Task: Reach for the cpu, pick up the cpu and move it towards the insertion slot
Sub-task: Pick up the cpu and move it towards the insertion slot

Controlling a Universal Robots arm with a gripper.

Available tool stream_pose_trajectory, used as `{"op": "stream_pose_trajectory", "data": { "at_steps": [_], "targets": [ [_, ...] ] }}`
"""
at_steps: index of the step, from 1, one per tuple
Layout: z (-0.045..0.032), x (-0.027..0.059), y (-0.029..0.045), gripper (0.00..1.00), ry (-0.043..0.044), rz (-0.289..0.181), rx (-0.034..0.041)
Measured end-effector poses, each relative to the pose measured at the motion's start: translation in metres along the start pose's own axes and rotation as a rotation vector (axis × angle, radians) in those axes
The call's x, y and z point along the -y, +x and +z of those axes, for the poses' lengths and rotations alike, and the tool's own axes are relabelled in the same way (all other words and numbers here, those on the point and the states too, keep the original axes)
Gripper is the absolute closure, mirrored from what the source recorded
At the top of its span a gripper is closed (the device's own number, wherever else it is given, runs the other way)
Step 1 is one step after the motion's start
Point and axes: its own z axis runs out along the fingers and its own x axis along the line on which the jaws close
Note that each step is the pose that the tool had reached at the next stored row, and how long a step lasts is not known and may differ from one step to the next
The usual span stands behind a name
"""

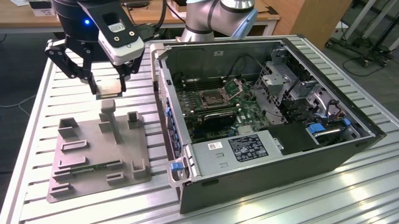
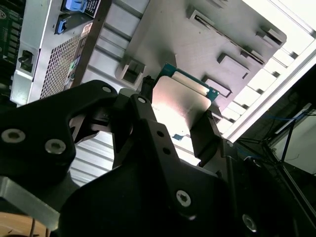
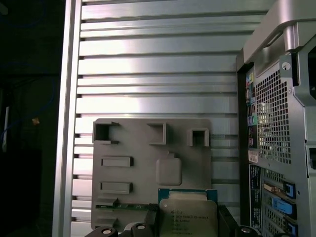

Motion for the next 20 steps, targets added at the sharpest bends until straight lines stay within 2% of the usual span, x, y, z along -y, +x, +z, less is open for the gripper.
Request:
{"op": "stream_pose_trajectory", "data": {
  "at_steps": [13, 20],
  "targets": [
    [-0.0001, 0.0, -0.0106, 0.45, 0.0, 0.0, 0.0],
    [-0.0001, 0.0, -0.0139, 0.45, 0.0, 0.0, 0.0]
  ]
}}
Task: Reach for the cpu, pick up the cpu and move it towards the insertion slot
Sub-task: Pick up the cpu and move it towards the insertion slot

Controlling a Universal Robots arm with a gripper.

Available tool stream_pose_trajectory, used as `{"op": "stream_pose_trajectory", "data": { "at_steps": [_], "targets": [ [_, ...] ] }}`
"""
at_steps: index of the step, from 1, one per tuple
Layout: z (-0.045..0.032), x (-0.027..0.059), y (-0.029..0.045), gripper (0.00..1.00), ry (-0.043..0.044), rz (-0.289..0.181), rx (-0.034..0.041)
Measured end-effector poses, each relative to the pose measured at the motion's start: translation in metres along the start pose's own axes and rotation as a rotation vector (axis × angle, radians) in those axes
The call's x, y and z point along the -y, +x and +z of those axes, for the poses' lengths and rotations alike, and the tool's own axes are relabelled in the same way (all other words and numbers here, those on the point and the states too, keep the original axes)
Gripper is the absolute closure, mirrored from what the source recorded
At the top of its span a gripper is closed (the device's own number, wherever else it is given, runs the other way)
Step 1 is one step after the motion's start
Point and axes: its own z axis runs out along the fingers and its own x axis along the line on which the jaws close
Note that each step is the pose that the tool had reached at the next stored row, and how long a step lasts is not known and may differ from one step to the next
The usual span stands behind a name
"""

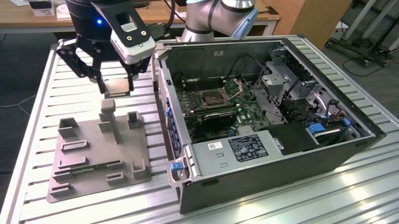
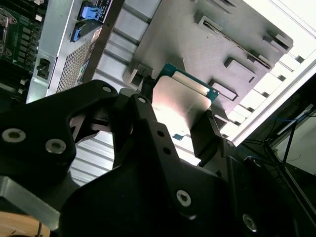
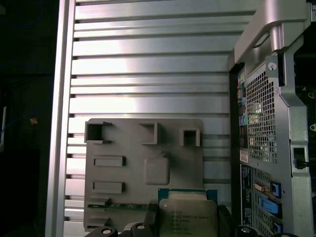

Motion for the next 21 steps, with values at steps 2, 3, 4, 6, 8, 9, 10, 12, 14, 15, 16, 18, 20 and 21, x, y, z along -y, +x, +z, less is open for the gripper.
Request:
{"op": "stream_pose_trajectory", "data": {
  "at_steps": [2, 3, 4, 6, 8, 9, 10, 12, 14, 15, 16, 18, 20, 21],
  "targets": [
    [0.0, 0.0, -0.0007, 0.45, 0.0, 0.0, -0.0001],
    [0.0, 0.0, -0.0011, 0.45, 0.0, 0.0, 0.0],
    [0.0, 0.0, -0.0015, 0.45, 0.0, 0.0, 0.0],
    [-0.0001, 0.0, -0.0023, 0.45, 0.0, 0.0, 0.0],
    [0.0, 0.0, -0.0031, 0.45, -0.0001, 0.0, 0.0],
    [0.0, 0.0, -0.0036, 0.45, 0.0, 0.0, 0.0],
    [0.0, 0.0, -0.0041, 0.45, 0.0, 0.0, 0.0],
    [0.0, 0.0, -0.005, 0.45, 0.0, 0.0, 0.0],
    [-0.0001, 0.0, -0.0061, 0.45, 0.0, 0.0, -0.0001],
    [-0.0001, 0.0, -0.0067, 0.45, 0.0, 0.0, 0.0],
    [-0.0001, 0.0, -0.0075, 0.45, 0.0001, 0.0, -0.0001],
    [-0.0001, 0.0, -0.0084, 0.45, -0.0001, 0.0, 0.0],
    [-0.0001, 0.0, -0.0092, 0.45, 0.0, 0.0, 0.0],
    [-0.0001, 0.0, -0.0097, 0.45, -0.0001, 0.0, 0.0]
  ]
}}
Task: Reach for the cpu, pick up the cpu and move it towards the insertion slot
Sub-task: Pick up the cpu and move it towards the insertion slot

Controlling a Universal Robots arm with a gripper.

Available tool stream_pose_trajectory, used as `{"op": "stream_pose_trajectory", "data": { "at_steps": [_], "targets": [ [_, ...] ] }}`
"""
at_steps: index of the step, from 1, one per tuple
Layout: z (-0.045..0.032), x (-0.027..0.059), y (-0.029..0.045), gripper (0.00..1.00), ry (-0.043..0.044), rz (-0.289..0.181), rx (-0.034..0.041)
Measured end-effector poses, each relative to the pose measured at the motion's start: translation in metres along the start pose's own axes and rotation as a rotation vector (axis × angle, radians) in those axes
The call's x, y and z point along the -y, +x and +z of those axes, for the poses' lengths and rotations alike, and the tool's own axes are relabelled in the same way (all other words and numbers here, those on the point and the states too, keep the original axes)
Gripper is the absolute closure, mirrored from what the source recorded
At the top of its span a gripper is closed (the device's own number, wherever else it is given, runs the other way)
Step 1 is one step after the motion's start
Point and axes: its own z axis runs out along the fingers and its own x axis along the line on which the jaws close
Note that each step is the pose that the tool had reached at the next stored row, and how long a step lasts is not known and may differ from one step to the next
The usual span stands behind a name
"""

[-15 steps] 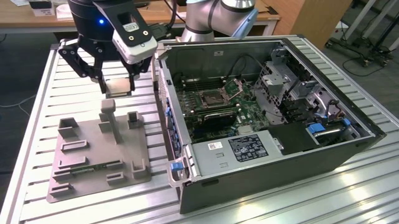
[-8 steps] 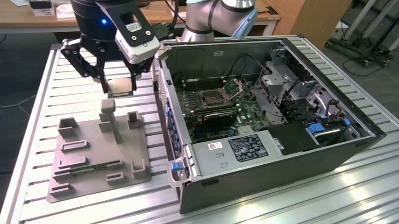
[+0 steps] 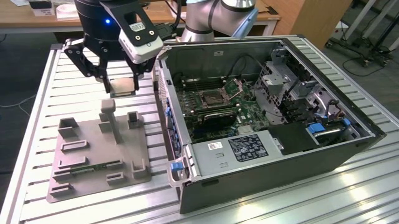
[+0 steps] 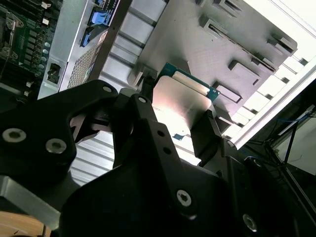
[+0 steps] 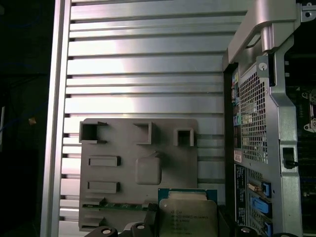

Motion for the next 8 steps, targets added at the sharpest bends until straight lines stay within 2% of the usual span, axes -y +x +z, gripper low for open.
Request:
{"op": "stream_pose_trajectory", "data": {
  "at_steps": [8],
  "targets": [
    [-0.0001, 0.0, -0.0029, 0.45, 0.0001, 0.0, -0.0001]
  ]
}}
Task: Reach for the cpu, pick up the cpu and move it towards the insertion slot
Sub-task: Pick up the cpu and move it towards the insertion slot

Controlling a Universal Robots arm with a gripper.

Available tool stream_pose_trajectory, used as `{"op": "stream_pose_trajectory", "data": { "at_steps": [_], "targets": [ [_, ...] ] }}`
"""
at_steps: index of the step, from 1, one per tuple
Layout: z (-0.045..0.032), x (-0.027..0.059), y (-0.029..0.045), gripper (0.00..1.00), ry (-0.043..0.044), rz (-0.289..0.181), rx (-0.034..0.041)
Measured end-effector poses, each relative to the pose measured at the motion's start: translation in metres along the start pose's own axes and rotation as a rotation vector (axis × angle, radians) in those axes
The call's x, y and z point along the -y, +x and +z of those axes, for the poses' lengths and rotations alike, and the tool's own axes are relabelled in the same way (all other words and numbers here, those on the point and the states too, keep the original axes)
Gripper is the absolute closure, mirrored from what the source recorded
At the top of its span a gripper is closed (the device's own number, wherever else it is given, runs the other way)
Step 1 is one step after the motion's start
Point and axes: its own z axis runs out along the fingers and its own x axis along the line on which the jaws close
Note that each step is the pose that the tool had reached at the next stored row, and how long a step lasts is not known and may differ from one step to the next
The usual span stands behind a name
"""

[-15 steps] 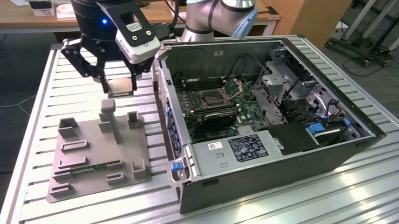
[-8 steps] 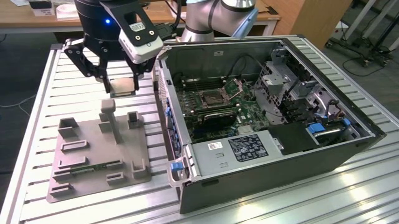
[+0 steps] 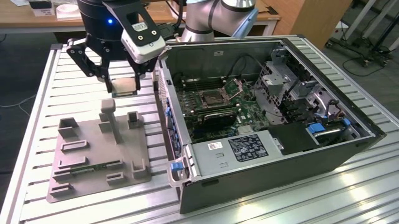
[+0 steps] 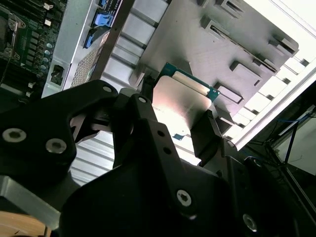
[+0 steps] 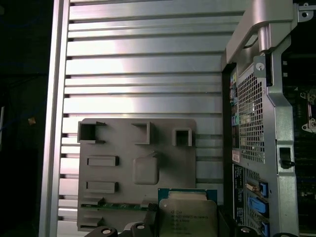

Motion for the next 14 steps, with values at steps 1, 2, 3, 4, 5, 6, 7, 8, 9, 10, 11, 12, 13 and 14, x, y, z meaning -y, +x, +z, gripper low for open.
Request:
{"op": "stream_pose_trajectory", "data": {
  "at_steps": [1, 2, 3, 4, 5, 6, 7, 8, 9, 10, 11, 12, 13, 14],
  "targets": [
    [0.0, 0.0, -0.0003, 0.45, -0.0001, 0.0, 0.0001],
    [0.0, 0.0, -0.0006, 0.45, -0.0001, 0.0, 0.0001],
    [0.0, 0.0, -0.001, 0.45, 0.0, 0.0, 0.0001],
    [0.0, 0.0, -0.0014, 0.45, 0.0, 0.0, 0.0],
    [0.0, 0.0, -0.0017, 0.45, -0.0001, 0.0, 0.0001],
    [0.0, 0.0, -0.0021, 0.45, 0.0, 0.0, 0.0],
    [0.0, 0.0, -0.0025, 0.45, 0.0, 0.0, 0.0],
    [0.0, 0.0, -0.0029, 0.45, 0.0, 0.0, 0.0],
    [0.0, 0.0, -0.0032, 0.45, 0.0, 0.0, 0.0],
    [0.0, 0.0, -0.0034, 0.45, 0.0, 0.0, 0.0001],
    [0.0, 0.0, -0.0037, 0.45, 0.0, 0.0, 0.0],
    [0.0, 0.0, -0.0039, 0.45, 0.0, 0.0, 0.0],
    [0.0, 0.0, -0.0042, 0.45, 0.0, 0.0, 0.0],
    [0.0, 0.0, -0.0044, 0.45, 0.0, 0.0, 0.0]
  ]
}}
